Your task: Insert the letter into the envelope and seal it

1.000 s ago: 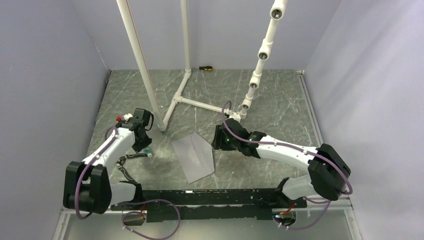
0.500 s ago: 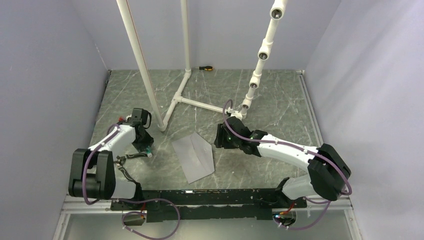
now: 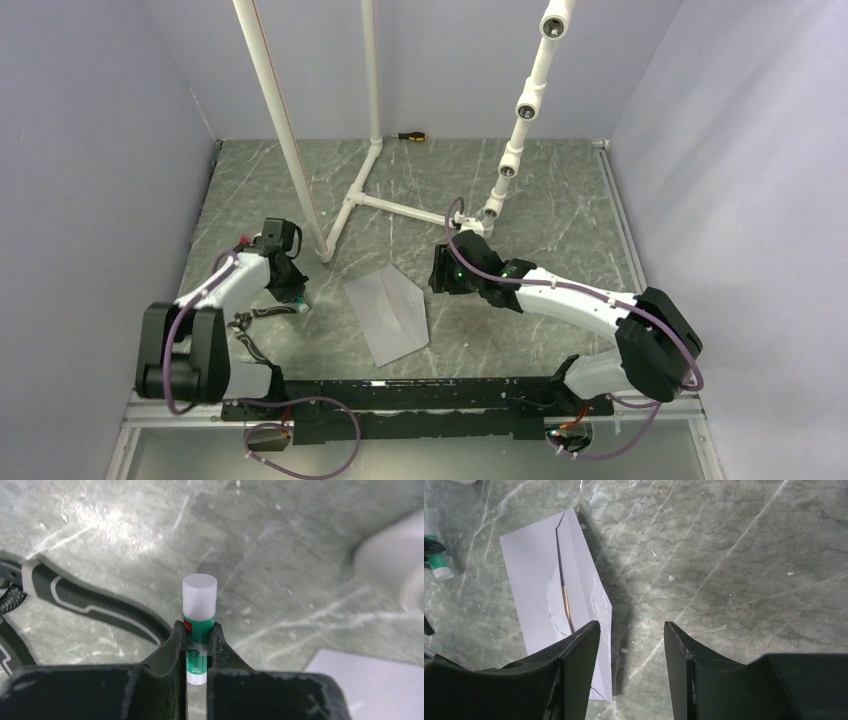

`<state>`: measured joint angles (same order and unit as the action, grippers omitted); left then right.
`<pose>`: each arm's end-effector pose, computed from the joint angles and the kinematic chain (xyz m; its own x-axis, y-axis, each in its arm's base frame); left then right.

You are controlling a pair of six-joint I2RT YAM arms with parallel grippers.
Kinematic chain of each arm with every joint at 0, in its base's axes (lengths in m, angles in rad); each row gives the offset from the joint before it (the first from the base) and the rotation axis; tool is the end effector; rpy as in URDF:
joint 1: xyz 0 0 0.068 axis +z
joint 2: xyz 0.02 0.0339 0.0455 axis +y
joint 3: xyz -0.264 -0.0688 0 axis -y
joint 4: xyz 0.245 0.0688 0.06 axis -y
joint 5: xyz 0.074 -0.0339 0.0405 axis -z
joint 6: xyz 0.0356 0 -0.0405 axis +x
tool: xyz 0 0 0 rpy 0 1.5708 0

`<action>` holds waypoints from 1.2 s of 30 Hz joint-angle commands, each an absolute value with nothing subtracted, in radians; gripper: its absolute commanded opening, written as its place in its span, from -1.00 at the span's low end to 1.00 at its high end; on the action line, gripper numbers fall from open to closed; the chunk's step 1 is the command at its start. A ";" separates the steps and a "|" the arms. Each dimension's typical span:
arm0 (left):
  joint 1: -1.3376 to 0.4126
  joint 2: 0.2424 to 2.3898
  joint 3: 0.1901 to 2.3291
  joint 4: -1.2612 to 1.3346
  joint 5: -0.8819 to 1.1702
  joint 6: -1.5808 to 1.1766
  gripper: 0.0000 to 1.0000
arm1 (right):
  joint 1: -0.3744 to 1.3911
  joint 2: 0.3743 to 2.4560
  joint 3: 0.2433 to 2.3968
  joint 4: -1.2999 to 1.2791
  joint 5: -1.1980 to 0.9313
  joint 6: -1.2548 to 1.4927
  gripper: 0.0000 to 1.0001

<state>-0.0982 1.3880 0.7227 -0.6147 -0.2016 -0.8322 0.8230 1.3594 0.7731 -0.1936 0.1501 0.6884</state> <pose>0.2326 -0.0158 0.1648 -0.6707 -0.6619 -0.3349 -0.6788 0.7297 -0.0829 0.1940 0.2013 0.2093 -0.7839 0.0785 -0.6159 -0.2002 0.9070 0.3705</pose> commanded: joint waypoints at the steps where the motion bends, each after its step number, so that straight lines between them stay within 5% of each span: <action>1: -0.101 1.147 0.711 -0.672 -0.112 -0.820 -0.95 | 0.817 1.325 0.802 -0.130 0.144 0.635 0.09; 8: -0.103 0.767 0.718 -0.775 0.064 -0.731 -0.95 | 0.773 1.347 0.880 -0.067 -0.086 0.596 0.12; 16: -0.106 0.518 0.733 -0.579 0.611 -0.571 -0.95 | 0.683 1.387 1.161 -0.070 -0.504 0.533 0.32; 25: -0.108 0.799 1.056 -0.542 1.038 -0.399 -0.95 | 0.679 1.480 1.361 -0.023 -0.868 0.745 0.45; 36: -0.148 1.035 1.287 -0.668 1.113 -0.136 -0.94 | 0.680 1.476 1.452 -0.085 -0.870 0.778 0.56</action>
<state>-0.1337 0.9989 1.2125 -0.6521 1.0256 -0.2470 0.6796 1.4868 1.3624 -0.0536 -0.8677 0.7864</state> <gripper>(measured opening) 0.165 0.776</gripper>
